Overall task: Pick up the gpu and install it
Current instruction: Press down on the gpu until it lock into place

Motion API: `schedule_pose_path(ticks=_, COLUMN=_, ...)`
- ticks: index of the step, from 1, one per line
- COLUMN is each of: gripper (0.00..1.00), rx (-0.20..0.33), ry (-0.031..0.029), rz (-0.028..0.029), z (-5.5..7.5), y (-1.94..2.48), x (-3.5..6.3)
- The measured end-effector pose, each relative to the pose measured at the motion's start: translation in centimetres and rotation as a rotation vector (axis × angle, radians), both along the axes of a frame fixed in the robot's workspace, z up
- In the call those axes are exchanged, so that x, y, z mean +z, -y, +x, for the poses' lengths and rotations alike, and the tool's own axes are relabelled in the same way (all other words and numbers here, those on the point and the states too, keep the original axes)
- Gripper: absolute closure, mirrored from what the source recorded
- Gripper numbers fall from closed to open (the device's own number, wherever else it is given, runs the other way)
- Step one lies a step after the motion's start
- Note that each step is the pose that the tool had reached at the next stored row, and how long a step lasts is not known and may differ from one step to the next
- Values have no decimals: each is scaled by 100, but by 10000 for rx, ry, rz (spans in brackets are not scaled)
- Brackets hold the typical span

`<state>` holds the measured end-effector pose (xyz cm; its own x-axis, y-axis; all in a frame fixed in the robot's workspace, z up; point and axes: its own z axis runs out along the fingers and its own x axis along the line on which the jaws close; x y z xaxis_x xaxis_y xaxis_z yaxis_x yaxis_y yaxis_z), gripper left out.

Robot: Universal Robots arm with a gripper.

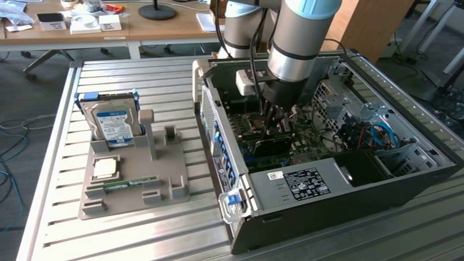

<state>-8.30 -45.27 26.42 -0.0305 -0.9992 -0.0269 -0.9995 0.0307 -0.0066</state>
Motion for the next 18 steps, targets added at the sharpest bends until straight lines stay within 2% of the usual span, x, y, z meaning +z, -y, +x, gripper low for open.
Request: schedule_pose_path(ticks=18, gripper=89, rx=0, ry=-1, rz=-1, z=0, y=0, x=-16)
